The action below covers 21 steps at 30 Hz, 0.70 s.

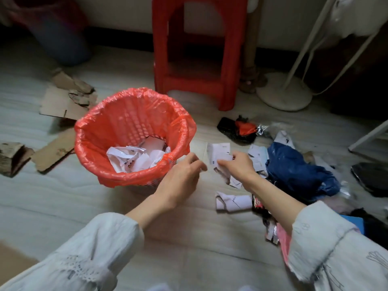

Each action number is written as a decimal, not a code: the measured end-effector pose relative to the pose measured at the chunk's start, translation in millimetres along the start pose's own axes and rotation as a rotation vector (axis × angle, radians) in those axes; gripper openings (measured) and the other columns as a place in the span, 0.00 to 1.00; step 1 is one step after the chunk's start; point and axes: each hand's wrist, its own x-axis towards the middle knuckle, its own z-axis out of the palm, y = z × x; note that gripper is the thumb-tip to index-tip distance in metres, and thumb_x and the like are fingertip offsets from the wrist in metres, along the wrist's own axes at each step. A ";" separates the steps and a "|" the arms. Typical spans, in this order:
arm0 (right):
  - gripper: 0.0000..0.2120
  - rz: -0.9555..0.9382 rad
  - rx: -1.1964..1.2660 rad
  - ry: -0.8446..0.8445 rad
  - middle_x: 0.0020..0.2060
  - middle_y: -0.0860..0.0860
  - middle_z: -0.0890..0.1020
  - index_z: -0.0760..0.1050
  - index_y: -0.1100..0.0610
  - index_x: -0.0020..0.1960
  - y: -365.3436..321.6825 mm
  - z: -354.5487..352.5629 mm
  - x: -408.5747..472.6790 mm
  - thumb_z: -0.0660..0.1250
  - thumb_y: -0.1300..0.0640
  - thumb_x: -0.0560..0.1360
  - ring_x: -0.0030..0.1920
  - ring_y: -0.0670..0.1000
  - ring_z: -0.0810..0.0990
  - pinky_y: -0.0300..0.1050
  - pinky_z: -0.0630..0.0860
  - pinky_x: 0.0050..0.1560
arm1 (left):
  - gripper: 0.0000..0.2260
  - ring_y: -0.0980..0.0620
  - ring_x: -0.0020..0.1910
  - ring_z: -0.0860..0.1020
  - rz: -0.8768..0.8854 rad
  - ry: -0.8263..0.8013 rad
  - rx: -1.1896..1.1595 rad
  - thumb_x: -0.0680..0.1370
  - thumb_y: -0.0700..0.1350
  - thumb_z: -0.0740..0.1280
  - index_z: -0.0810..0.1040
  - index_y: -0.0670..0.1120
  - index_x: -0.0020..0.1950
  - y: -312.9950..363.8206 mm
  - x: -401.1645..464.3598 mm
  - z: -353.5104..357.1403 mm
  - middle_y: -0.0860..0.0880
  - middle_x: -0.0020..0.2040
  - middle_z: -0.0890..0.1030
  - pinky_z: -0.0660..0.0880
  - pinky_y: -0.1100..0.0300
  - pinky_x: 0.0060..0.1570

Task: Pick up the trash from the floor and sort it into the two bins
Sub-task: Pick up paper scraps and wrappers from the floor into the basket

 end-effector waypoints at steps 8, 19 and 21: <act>0.08 -0.266 0.133 -0.092 0.34 0.53 0.78 0.73 0.57 0.36 -91.5 10.6 -55.3 0.66 0.55 0.71 0.35 0.52 0.76 0.44 0.75 0.31 | 0.10 0.44 0.48 0.77 -0.453 0.487 -0.011 0.74 0.32 0.63 0.82 0.39 0.49 -1.8 -1.4 -90.1 0.41 0.48 0.77 0.65 0.67 0.47; 0.20 -0.132 -0.019 -0.258 0.51 0.54 0.77 0.68 0.62 0.67 -68.0 -27.8 -69.2 0.60 0.55 0.78 0.54 0.56 0.79 0.47 0.79 0.51 | 0.16 0.42 0.55 0.76 -0.305 0.157 0.068 0.75 0.34 0.60 0.75 0.43 0.62 19.4 7.7 -97.6 0.42 0.56 0.76 0.72 0.50 0.55; 0.19 -0.082 -0.115 -0.220 0.56 0.56 0.77 0.68 0.60 0.67 -34.3 -53.5 -68.3 0.59 0.55 0.78 0.54 0.55 0.79 0.47 0.78 0.53 | 0.15 0.43 0.51 0.77 -0.200 0.021 0.051 0.75 0.34 0.60 0.76 0.44 0.59 33.3 17.4 -82.7 0.44 0.52 0.78 0.73 0.49 0.52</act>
